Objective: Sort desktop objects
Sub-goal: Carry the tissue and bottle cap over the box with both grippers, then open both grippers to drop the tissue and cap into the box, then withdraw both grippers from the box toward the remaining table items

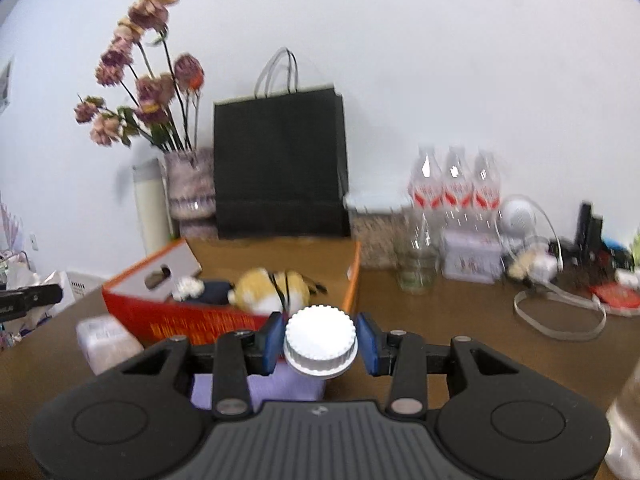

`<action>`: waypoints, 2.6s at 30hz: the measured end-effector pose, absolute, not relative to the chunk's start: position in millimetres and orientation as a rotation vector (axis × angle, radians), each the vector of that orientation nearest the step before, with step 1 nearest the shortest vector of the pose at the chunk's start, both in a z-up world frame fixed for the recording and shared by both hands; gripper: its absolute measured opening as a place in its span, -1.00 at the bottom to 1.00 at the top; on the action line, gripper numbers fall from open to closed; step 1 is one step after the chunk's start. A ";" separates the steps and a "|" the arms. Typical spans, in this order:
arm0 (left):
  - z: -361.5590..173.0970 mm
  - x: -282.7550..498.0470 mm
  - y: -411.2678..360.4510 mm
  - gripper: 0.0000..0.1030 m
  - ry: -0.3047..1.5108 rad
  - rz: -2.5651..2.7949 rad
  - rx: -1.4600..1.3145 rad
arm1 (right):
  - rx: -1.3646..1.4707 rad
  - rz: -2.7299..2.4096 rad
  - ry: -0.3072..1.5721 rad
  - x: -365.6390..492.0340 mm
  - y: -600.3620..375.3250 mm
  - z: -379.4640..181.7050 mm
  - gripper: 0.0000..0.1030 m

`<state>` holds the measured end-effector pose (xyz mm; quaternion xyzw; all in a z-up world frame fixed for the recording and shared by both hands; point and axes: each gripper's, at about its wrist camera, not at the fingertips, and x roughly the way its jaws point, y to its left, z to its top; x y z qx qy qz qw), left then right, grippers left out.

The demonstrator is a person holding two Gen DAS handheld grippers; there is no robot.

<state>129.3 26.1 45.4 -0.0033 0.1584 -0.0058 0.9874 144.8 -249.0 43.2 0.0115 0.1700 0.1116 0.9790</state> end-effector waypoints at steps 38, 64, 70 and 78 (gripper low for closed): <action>1.8 298.9 -14.5 -0.61 0.401 -0.093 0.048 | -0.065 0.241 0.458 314.4 -190.8 -9.2 -0.26; 8.5 286.2 -17.3 1.00 0.296 -0.023 0.055 | -0.051 0.255 0.435 300.9 -184.6 1.3 0.91; 9.4 285.2 -17.0 1.00 0.290 -0.015 0.054 | -0.047 0.251 0.425 298.1 -184.6 4.2 0.92; 10.8 279.6 -17.2 1.00 0.270 -0.012 0.049 | -0.054 0.251 0.410 293.0 -182.8 7.4 0.92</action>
